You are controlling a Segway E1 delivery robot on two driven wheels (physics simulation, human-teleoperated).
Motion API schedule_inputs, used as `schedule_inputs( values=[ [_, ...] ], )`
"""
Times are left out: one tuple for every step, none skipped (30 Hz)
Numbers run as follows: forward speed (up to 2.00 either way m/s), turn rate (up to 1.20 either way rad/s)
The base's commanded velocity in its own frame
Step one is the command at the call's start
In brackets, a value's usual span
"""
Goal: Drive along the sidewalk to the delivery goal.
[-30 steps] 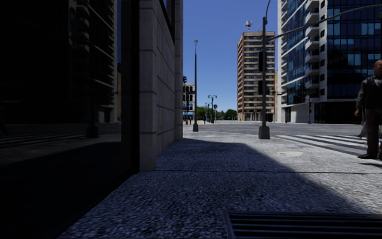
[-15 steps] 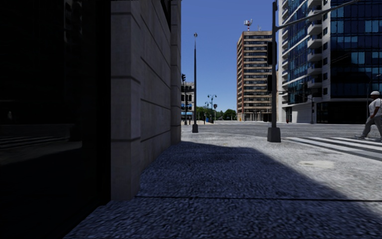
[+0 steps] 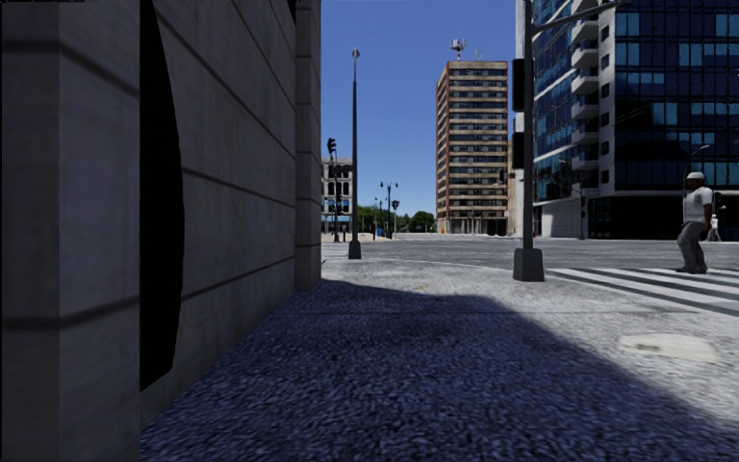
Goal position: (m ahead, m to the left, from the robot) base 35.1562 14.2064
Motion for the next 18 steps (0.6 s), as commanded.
schedule_inputs(
  values=[
    [2.0,0.0],
    [2.0,0.0],
    [2.0,0.0],
    [2.0,0.0],
    [2.0,0.0],
    [2.0,0.0],
    [2.0,0.0],
    [2.0,0.0],
    [2.0,0.0],
    [2.0,0.0],
    [2.0,0.0],
    [2.0,0.0],
    [2.0,0.0],
    [2.0,0.0],
    [2.0,0.0],
    [2.0,0.0],
    [2.0,0.0],
    [2.0,0.0]
  ],
)
